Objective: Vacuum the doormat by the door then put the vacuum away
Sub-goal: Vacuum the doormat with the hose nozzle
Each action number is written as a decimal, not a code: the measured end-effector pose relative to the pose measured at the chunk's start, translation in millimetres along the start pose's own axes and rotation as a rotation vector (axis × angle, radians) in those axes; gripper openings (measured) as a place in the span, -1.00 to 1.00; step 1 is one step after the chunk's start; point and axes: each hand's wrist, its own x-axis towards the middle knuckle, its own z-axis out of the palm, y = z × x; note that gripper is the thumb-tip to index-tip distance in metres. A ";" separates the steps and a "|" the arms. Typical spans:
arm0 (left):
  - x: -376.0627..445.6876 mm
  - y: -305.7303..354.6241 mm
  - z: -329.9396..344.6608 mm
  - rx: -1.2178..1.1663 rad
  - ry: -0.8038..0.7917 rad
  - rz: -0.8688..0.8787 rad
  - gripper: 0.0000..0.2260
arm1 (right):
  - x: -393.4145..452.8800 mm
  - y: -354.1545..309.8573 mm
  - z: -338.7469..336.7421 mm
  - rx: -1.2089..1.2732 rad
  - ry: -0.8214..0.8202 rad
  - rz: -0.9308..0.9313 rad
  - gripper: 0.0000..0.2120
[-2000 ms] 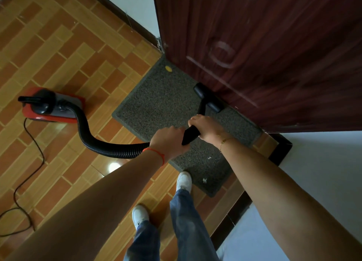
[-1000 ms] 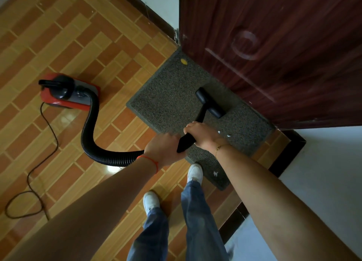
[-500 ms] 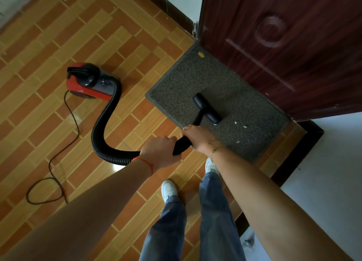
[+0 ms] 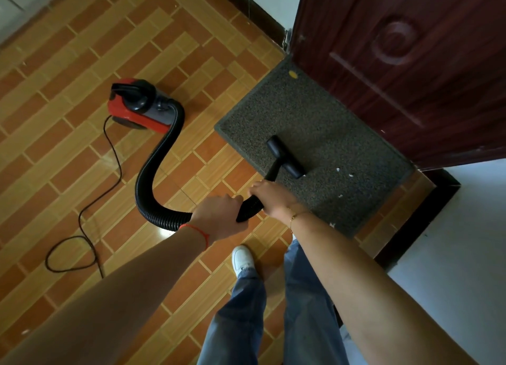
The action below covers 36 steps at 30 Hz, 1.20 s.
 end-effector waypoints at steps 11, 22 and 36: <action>58.6 52.4 -21.5 -0.031 0.015 0.013 -0.72 | -2.5 82.6 -11.8 0.003 0.021 0.025 -0.71; 150.1 121.3 -78.9 -0.091 0.065 -0.019 -0.75 | -2.4 199.2 -69.8 0.002 0.027 0.005 -0.77; 231.5 180.1 -136.6 -0.097 0.078 -0.020 -0.72 | 2.1 306.6 -117.5 0.000 0.042 0.008 -0.79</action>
